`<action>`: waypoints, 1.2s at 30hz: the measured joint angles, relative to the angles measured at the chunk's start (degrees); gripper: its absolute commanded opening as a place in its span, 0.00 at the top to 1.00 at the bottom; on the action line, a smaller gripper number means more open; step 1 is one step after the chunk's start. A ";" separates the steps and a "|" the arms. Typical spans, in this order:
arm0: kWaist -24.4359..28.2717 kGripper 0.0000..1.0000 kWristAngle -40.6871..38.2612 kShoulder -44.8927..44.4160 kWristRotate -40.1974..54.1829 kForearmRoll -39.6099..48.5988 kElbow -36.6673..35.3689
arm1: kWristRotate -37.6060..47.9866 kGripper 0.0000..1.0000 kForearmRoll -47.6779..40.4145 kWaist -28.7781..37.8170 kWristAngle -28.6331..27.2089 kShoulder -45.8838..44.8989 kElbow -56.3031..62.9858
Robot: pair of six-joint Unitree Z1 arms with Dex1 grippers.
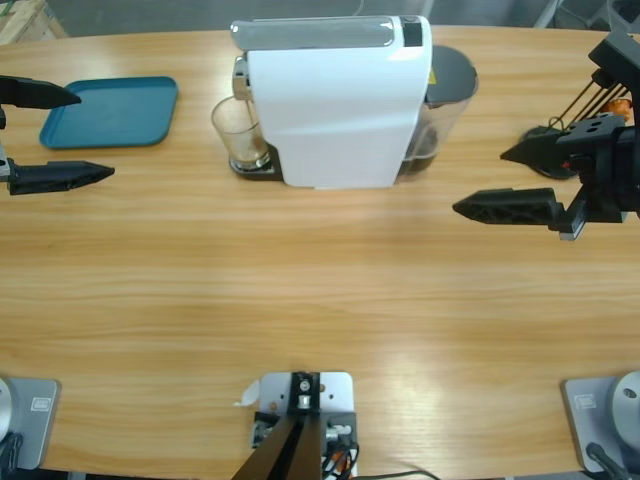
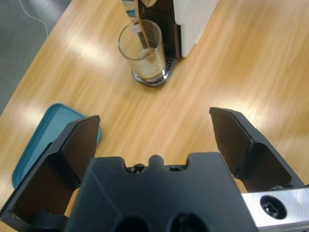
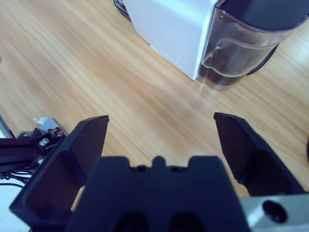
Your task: Pour coffee
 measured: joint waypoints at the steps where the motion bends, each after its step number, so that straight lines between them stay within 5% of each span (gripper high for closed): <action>1: 0.20 0.00 0.36 -0.01 0.00 0.42 -0.29 | 0.00 0.00 0.00 0.00 0.00 0.05 -0.02; 10: 1.73 0.00 1.50 -0.01 0.00 4.54 -5.69 | 0.00 0.00 -0.26 0.00 0.00 0.94 -0.05; 36: 1.85 0.00 2.19 0.84 1.93 4.49 -5.84 | 0.00 0.00 -1.06 0.00 0.00 1.36 -0.17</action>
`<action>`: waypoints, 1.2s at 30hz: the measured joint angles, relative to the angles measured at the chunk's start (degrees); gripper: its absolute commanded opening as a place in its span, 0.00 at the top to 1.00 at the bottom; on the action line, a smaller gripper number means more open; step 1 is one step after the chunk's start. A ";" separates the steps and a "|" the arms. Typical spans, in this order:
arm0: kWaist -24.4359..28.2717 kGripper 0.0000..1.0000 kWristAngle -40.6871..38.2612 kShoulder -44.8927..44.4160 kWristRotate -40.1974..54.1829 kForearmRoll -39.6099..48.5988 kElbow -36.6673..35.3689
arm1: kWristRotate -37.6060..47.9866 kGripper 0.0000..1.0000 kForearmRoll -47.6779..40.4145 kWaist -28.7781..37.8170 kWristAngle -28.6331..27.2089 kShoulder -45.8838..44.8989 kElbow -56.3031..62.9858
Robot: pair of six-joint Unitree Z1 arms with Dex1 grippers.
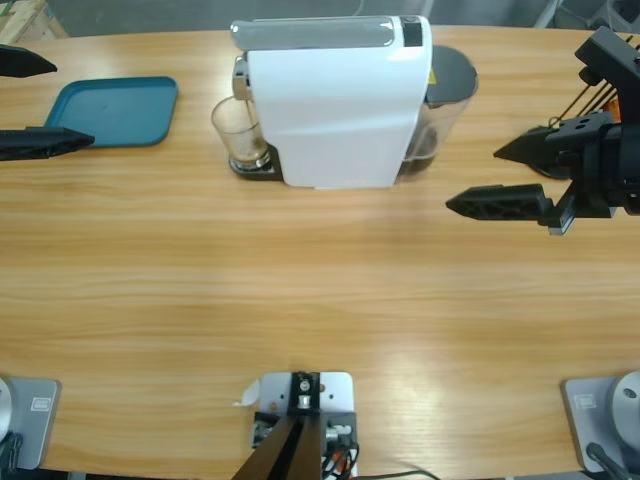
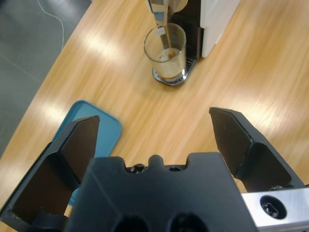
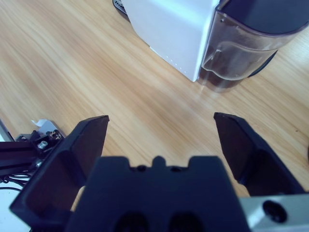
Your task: Pour coffee
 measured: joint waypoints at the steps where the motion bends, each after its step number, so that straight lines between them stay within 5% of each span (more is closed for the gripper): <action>1: 0.00 0.00 0.00 0.00 0.10 -0.03 0.00 | 0.00 0.00 0.00 0.00 0.00 0.00 0.00; 36: 0.00 0.00 0.00 0.00 0.18 -0.08 0.00 | 0.00 0.00 0.00 0.00 0.00 0.21 -0.82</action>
